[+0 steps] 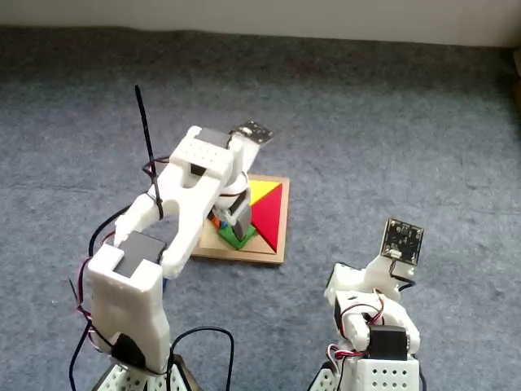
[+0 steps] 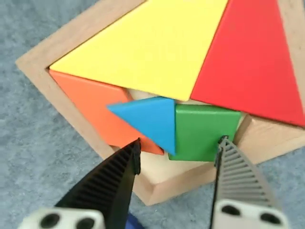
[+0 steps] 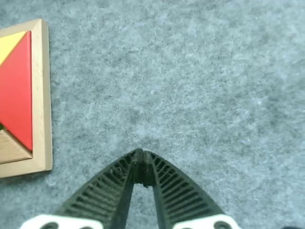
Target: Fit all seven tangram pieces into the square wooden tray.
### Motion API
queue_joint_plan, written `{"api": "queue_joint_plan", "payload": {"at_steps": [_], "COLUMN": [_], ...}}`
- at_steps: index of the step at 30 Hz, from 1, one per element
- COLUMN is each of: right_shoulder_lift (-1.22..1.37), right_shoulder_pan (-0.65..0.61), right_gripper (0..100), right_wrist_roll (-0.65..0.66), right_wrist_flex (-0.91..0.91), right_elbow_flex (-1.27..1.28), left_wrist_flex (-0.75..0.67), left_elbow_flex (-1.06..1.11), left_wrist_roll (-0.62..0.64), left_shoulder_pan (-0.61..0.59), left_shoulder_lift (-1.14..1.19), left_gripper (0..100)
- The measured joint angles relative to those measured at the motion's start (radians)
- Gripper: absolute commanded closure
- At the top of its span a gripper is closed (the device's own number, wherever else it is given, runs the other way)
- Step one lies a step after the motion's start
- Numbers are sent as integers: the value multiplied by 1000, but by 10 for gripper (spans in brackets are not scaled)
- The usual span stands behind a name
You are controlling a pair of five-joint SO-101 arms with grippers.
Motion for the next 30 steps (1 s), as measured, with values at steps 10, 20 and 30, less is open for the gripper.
{"api": "queue_joint_plan", "payload": {"at_steps": [10, 20, 30], "right_shoulder_lift": [0, 0, 0], "right_shoulder_pan": [0, 0, 0], "right_gripper": [995, 995, 995], "right_wrist_roll": [0, 0, 0], "right_wrist_flex": [0, 0, 0], "right_elbow_flex": [0, 0, 0], "left_wrist_flex": [-40, -31, 26], "left_elbow_flex": [26, 21, 86], "left_wrist_roll": [-110, -110, -69], "left_shoulder_pan": [94, 112, 115], "left_shoulder_lift": [-3, -3, -209], "left_gripper": [744, 745, 741]}}
